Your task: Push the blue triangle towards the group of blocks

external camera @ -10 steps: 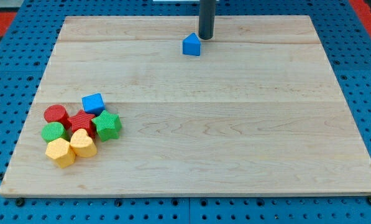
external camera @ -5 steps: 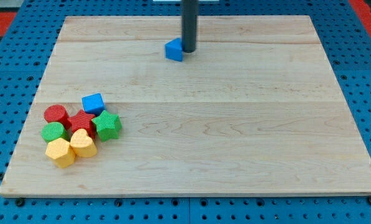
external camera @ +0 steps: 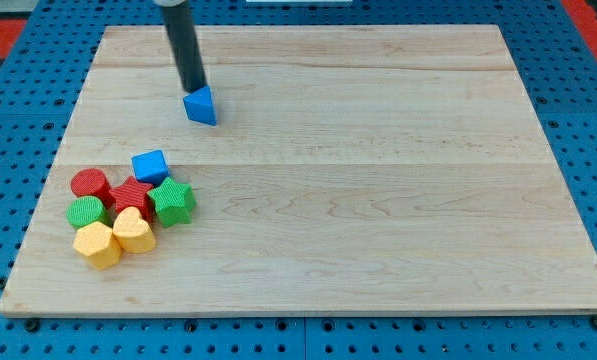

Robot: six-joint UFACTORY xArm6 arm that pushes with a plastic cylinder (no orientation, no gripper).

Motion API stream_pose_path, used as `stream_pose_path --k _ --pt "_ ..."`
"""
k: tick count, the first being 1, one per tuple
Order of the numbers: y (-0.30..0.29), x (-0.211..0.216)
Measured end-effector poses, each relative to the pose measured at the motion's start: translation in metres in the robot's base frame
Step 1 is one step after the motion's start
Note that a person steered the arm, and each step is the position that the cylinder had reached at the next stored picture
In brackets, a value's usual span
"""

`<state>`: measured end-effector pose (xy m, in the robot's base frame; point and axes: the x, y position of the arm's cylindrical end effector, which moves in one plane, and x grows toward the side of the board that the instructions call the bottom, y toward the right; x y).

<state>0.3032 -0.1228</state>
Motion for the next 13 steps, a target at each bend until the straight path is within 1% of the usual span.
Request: stream_pose_path --k 1,2,3,4,5,6,7,8,9,10,11,13 --pt "0.028 0.005" --pt "0.011 0.032" --pt "-0.051 0.035" --pt "-0.082 0.043" --pt "-0.068 0.020" --pt "-0.024 0.013" --pt "-0.028 0.058" --pt "-0.049 0.080" --pt "-0.065 0.098" --pt "-0.065 0.112" --pt "-0.040 0.112" --pt "-0.028 0.144"
